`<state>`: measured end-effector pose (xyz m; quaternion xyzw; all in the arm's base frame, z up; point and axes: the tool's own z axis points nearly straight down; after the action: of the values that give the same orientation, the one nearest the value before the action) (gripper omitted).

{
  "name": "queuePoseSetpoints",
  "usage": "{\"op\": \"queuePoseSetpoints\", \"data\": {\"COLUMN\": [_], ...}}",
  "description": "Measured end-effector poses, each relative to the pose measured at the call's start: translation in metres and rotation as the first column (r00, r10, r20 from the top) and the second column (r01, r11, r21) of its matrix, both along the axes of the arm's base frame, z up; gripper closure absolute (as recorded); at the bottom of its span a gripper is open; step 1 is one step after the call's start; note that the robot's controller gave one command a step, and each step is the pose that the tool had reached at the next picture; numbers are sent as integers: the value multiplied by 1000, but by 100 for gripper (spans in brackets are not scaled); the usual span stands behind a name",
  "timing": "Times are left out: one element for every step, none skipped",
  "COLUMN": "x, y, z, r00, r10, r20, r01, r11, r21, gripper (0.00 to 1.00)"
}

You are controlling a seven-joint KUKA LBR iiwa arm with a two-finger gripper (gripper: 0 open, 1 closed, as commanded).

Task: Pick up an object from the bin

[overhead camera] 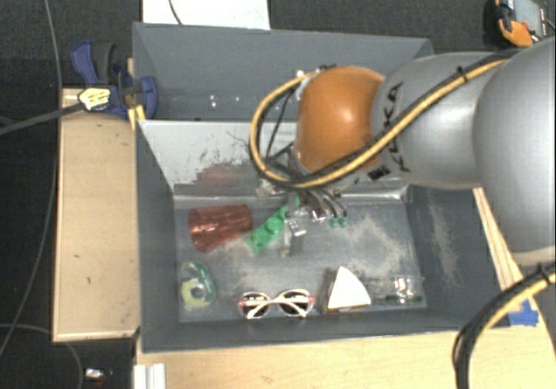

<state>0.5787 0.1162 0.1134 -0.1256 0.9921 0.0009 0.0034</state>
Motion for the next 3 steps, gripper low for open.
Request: {"op": "queuePoseSetpoints", "data": {"x": [-3,11,-1], "y": [-8,4,-7], "z": [-39,-43,-39], "r00": [1000,987,1000], "r10": [4,158,23], "r20": [-5,6,-2], "r01": [-4,-158,-23], "r11": [1000,987,1000], "r21": [1,1,2], "gripper": [0,0,100]}}
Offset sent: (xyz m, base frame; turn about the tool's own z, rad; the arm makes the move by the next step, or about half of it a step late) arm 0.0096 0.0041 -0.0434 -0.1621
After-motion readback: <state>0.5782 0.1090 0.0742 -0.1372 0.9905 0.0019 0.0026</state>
